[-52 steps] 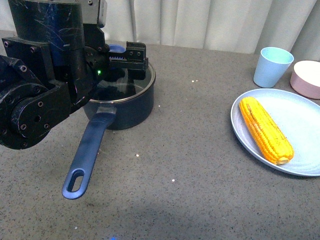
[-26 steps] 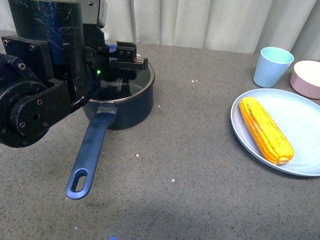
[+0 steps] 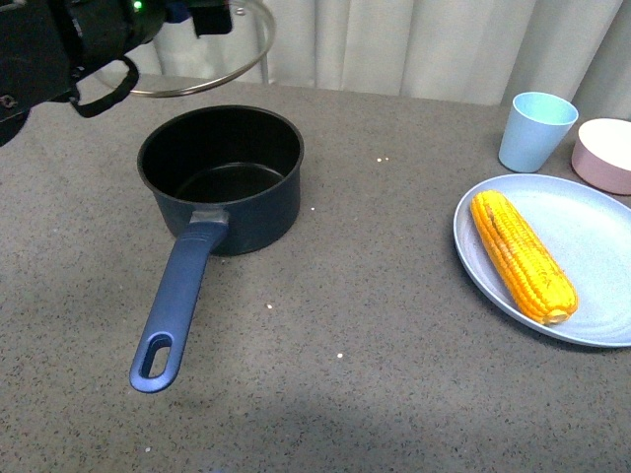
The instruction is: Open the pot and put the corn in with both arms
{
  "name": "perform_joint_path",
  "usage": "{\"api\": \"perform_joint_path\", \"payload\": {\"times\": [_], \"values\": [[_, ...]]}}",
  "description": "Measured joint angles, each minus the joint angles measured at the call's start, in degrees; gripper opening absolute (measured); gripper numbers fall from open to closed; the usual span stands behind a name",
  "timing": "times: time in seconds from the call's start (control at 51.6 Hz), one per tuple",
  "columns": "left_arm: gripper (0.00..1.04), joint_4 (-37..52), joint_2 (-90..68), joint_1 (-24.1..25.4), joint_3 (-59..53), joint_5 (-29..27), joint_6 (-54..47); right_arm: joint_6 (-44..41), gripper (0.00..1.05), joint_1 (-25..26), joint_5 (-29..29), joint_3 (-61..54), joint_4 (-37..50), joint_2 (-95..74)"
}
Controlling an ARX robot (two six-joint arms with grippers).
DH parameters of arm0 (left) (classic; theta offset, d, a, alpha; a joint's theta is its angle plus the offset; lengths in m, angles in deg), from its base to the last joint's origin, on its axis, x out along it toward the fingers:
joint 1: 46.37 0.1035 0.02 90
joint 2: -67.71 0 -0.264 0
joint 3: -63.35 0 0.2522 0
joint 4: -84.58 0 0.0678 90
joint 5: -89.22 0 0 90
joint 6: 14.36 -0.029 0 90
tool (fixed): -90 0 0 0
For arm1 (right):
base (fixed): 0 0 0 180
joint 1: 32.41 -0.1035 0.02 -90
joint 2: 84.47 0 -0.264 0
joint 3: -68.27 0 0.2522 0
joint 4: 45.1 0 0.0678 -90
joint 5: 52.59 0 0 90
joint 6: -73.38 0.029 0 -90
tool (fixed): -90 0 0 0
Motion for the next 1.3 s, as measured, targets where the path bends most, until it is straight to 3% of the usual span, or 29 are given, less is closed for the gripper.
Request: {"api": "perform_joint_path", "payload": {"times": [0.272, 0.427, 1.3], "values": [[0.62, 5.27, -1.60, 13.27, -4.46, 1.36, -2.25, 0.00, 0.96, 0.00, 0.02, 0.00, 0.00, 0.00], [0.62, 7.37, -4.48, 16.92, -6.38, 1.55, -2.47, 0.00, 0.96, 0.00, 0.02, 0.00, 0.00, 0.00], [0.62, 8.70, -20.22, 16.92, -3.78, 3.26, -3.15, 0.00, 0.96, 0.00, 0.02, 0.00, 0.00, 0.00]]}}
